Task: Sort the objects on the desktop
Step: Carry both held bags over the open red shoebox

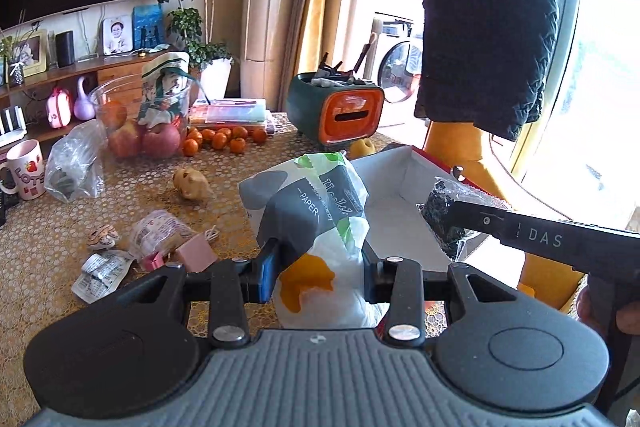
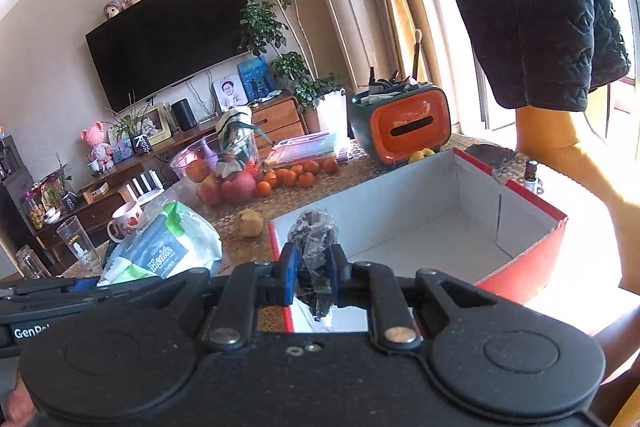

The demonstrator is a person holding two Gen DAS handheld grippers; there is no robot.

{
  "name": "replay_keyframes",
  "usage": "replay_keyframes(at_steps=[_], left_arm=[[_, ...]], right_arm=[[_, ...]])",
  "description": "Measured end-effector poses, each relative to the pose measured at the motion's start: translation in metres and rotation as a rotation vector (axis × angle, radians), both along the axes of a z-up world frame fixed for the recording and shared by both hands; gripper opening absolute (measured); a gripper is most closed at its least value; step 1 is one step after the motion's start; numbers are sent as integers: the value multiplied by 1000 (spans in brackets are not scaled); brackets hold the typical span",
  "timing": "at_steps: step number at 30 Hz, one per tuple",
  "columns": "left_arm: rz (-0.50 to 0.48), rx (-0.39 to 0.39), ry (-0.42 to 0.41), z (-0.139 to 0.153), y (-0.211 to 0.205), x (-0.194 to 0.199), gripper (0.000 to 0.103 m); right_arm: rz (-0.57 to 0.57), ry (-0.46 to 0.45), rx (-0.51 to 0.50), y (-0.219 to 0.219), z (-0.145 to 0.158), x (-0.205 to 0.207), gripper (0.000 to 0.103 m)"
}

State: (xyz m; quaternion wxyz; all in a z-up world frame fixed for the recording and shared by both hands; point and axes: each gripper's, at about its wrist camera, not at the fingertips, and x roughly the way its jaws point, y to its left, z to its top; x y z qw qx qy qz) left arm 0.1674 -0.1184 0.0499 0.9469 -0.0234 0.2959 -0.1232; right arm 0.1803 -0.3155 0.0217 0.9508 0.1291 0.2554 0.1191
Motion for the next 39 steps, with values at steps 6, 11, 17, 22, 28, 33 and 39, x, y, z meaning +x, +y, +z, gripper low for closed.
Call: replay_keyframes(at_steps=[6, 11, 17, 22, 28, 33, 39], left_arm=[[-60, 11, 9, -1, -28, 19, 38], [-103, 27, 9, -3, -48, 38, 38], [-143, 59, 30, -11, -74, 64, 39], [-157, 82, 74, -24, -88, 88, 39], [-179, 140, 109, -43, -106, 111, 39], [-199, 194, 142, -59, -118, 131, 39], [-205, 218, 215, -75, -124, 151, 39]], right_arm=[[-39, 11, -9, -25, -5, 15, 16], [-59, 30, -16, -43, -9, 28, 16], [-78, 61, -19, -59, -19, 44, 16], [-86, 83, -46, -64, -28, 62, 16], [-92, 117, -82, -67, -46, 85, 16], [-78, 183, -121, -67, -64, 106, 16], [-87, 231, -137, -70, -79, 122, 16]])
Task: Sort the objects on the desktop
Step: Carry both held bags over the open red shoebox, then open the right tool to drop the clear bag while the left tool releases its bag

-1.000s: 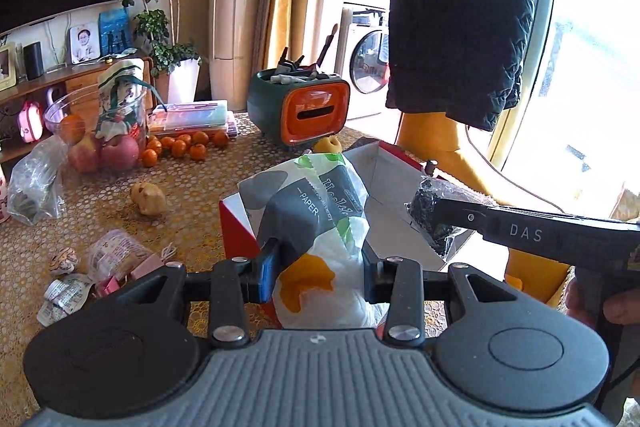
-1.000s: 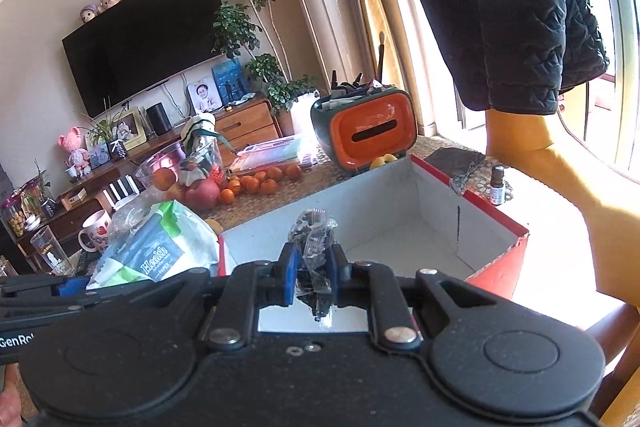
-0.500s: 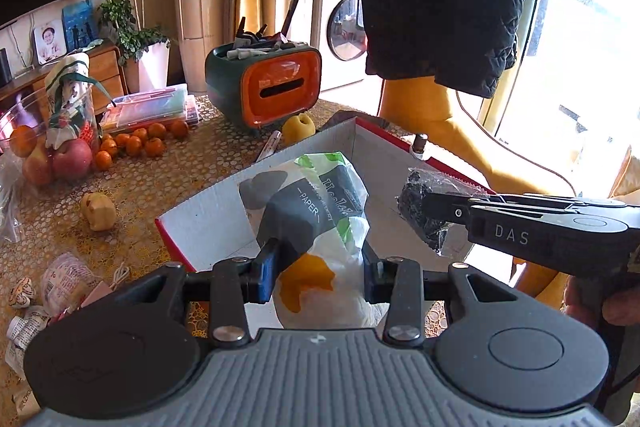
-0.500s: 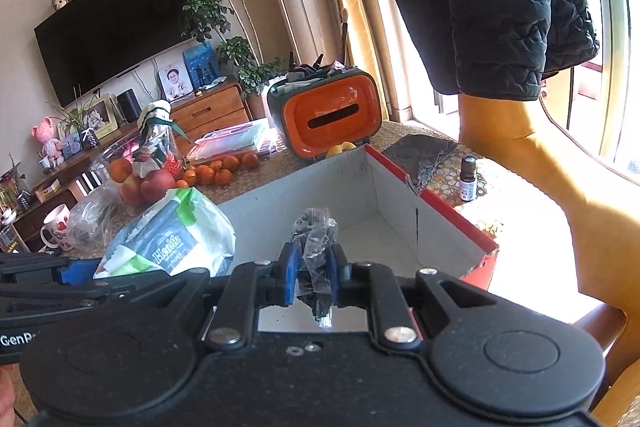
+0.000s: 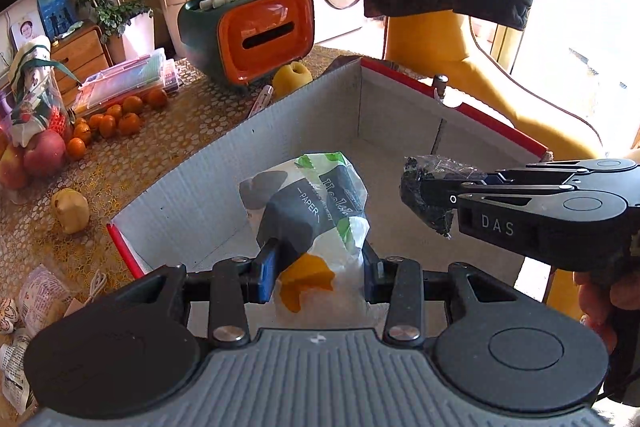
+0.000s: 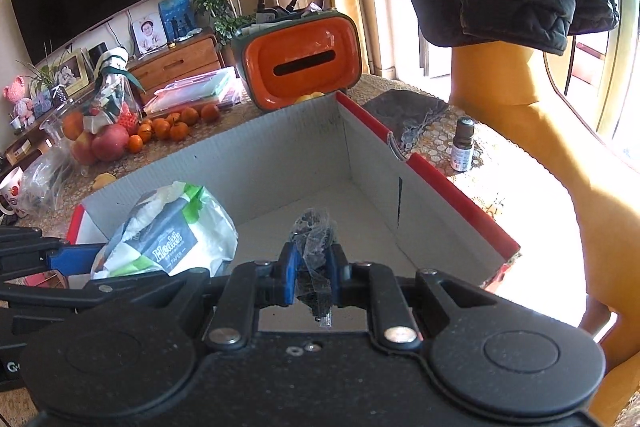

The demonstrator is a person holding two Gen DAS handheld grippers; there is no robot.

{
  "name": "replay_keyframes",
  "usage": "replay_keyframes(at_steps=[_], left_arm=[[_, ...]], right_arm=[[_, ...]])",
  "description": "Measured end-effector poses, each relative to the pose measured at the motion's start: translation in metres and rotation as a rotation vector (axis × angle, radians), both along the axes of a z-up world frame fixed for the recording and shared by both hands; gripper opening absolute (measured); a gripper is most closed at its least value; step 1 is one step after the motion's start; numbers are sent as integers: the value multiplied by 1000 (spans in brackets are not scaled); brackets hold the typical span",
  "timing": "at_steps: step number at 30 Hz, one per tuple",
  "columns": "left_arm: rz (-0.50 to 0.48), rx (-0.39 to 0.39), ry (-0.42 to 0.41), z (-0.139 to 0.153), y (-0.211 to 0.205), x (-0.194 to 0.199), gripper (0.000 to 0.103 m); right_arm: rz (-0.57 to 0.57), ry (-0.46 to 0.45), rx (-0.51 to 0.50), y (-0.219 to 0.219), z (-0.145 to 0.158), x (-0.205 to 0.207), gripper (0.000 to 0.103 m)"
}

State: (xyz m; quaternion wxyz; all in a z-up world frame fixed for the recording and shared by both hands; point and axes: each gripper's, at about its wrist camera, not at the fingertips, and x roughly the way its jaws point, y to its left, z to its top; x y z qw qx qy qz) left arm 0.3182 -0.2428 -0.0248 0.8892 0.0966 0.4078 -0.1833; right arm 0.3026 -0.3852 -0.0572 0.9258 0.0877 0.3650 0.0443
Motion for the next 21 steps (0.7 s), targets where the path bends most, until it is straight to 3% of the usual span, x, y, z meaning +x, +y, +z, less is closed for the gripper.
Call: replay_keyframes(at_steps=[11, 21], left_arm=[[11, 42, 129, -25, -3, 23, 40], [-5, 88, 189, -36, -10, 31, 40]], right_arm=[[34, 33, -29, 5, -7, 12, 16], [56, 95, -62, 11, -15, 23, 16]])
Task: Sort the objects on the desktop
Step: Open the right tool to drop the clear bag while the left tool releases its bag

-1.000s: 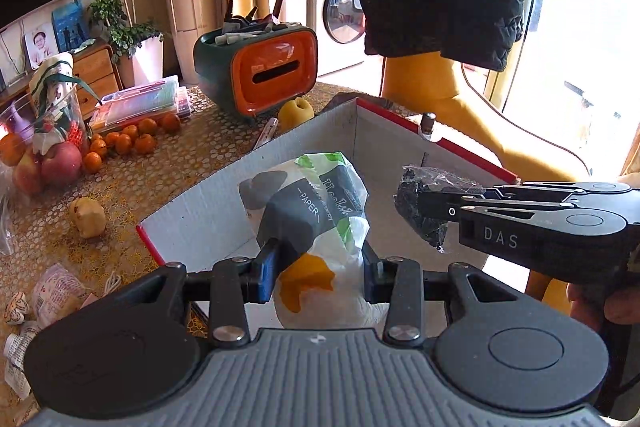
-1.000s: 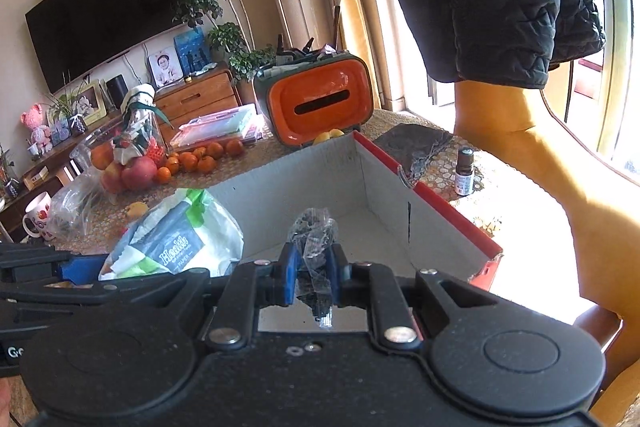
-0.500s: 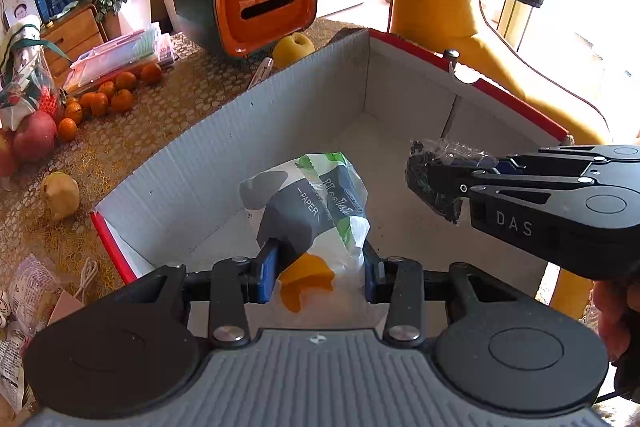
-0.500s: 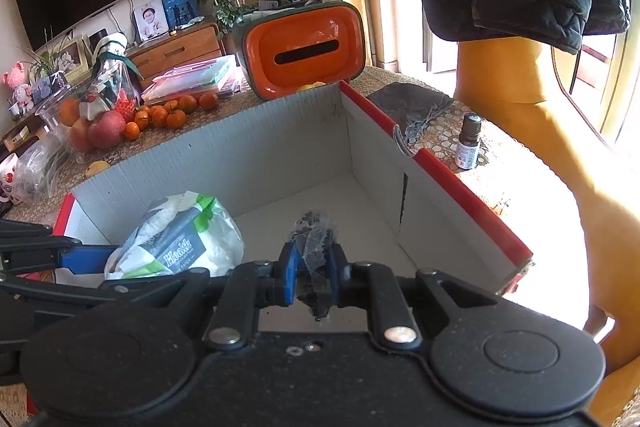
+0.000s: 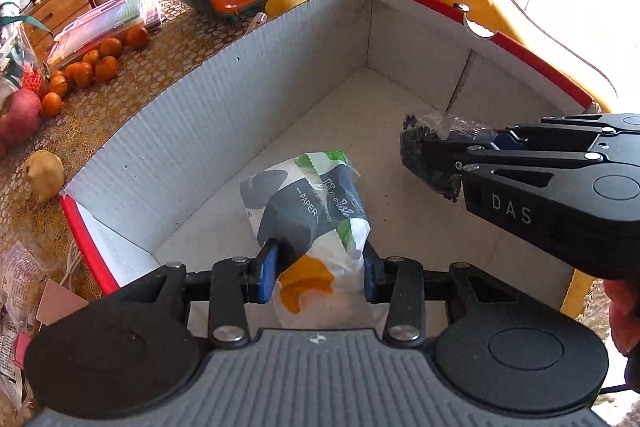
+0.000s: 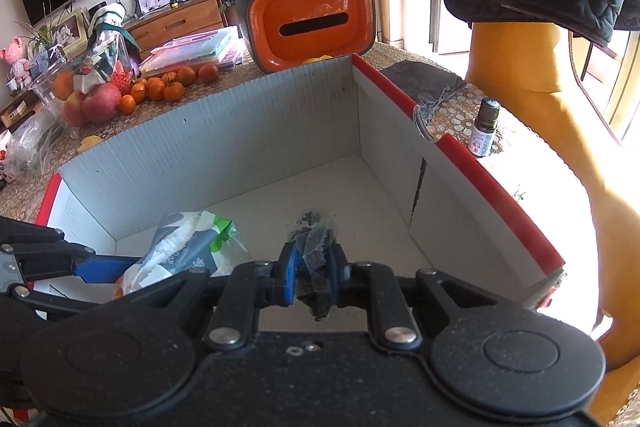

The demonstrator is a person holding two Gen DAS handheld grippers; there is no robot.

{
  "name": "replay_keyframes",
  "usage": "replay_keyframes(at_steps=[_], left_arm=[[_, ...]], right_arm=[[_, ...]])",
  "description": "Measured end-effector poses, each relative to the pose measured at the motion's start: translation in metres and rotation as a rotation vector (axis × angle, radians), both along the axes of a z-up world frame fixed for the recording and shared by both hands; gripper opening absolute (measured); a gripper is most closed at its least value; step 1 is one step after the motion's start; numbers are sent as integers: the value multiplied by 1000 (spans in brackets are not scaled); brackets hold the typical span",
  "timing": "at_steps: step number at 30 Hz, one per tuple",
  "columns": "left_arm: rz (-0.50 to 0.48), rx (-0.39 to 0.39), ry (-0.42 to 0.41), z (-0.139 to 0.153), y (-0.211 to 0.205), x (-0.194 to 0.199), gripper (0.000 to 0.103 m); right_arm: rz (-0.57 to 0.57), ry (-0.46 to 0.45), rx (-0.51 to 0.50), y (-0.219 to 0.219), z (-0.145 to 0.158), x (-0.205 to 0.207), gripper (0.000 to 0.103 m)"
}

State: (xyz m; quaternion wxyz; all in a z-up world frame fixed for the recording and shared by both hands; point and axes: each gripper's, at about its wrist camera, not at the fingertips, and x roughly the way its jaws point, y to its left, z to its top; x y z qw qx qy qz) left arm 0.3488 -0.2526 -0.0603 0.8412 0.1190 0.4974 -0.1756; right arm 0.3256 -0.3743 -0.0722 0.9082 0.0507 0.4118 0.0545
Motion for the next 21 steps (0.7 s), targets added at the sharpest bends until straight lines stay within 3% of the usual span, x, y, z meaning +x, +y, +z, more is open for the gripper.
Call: replay_keyframes(at_steps=[8, 15, 21], left_arm=[[2, -24, 26, -4, 3, 1, 40], [1, -72, -2, 2, 6, -5, 62], [18, -110, -18, 11, 12, -10, 64]], right_arm=[[13, 22, 5, 2, -1, 3, 22], [4, 26, 14, 1, 0, 4, 25], [5, 20, 18, 2, 5, 0, 38]])
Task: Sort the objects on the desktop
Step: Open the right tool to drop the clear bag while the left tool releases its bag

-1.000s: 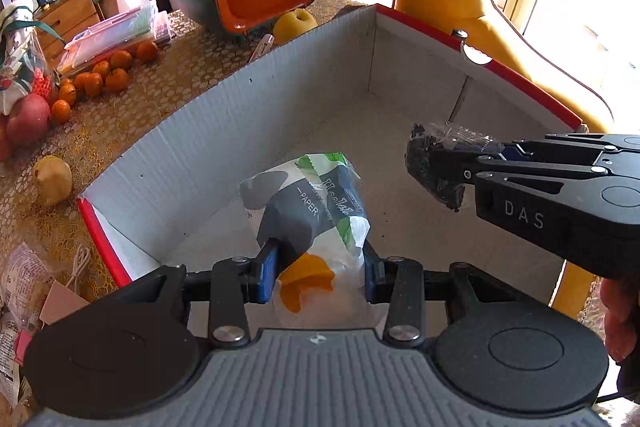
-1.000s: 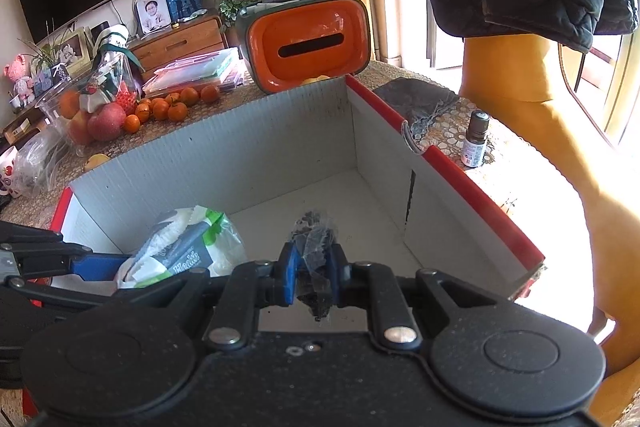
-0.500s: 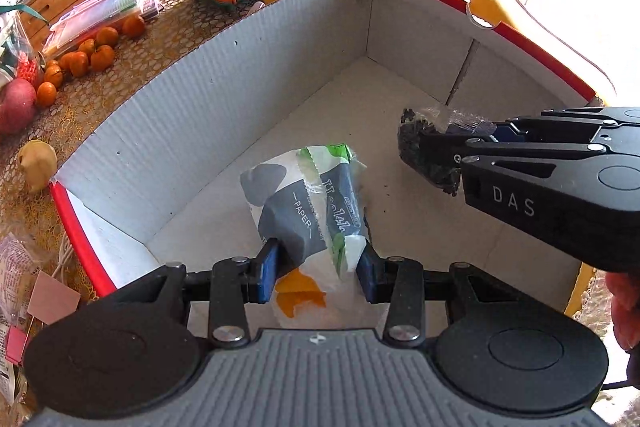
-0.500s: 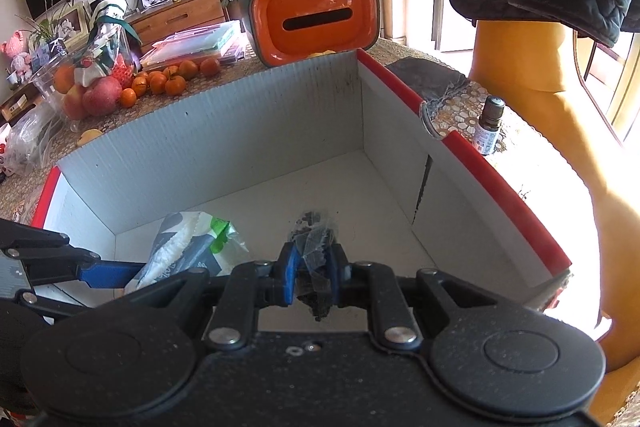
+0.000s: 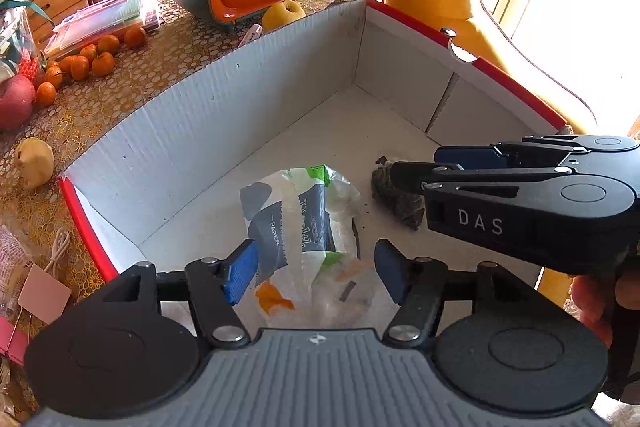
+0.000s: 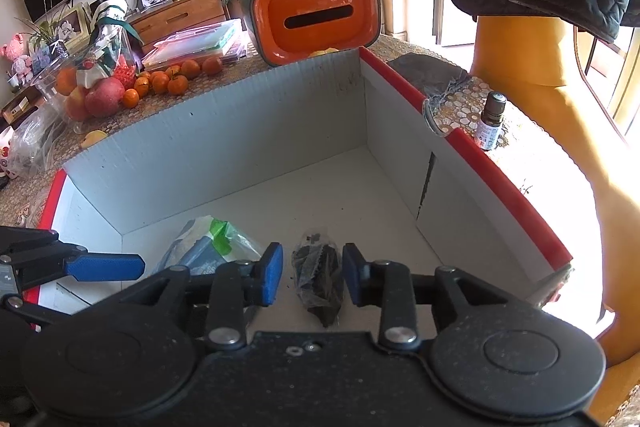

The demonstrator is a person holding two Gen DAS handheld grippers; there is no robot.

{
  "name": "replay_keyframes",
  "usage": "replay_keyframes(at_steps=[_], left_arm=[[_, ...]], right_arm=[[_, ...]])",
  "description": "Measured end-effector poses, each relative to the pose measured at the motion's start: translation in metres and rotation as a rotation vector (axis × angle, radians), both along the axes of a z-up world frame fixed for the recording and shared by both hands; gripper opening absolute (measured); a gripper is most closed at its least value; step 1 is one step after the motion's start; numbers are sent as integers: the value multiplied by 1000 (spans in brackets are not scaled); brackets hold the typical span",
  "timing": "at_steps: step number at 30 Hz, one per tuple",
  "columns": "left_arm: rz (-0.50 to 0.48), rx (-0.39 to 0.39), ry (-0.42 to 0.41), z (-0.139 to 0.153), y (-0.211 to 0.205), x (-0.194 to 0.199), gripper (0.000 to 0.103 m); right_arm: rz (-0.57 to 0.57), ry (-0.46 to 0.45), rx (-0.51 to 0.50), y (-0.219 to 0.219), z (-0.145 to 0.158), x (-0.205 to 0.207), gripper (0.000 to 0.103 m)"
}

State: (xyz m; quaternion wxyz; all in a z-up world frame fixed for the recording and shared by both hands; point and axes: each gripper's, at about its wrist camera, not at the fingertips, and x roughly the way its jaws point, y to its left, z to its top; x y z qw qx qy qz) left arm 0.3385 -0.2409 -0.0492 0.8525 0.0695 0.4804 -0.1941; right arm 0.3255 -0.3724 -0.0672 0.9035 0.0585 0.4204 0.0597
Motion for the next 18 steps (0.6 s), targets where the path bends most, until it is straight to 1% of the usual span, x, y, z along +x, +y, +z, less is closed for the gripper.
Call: replay_keyframes(at_steps=[1, 3, 4, 6, 9, 10, 12, 14, 16, 18], left_arm=[[1, -3, -3, 2, 0, -1, 64], [3, -3, -11, 5, 1, -5, 71], [5, -4, -17, 6, 1, -7, 72], [9, -14, -23, 9, 4, -10, 72], [16, -26, -36, 13, 8, -15, 72], [19, -27, -42, 14, 9, -16, 72], [23, -35, -47, 16, 11, -20, 72], [26, -46, -49, 19, 14, -23, 72], [29, -49, -55, 21, 15, -26, 72], [27, -44, -65, 23, 16, -29, 72]], right_arm=[[0, -2, 2, 0, 1, -1, 39], [-1, -6, 6, -1, 4, -3, 44], [-1, -9, 7, -2, 5, -4, 45], [-3, -17, 6, -2, 8, -7, 50], [-4, -22, 15, -4, 13, -10, 52], [-2, -25, 18, -4, 14, -11, 54], [6, -35, 24, -3, 17, -14, 62], [11, -48, 27, -3, 20, -18, 66], [17, -56, 32, -2, 23, -21, 66], [16, -65, 32, -1, 27, -24, 73]])
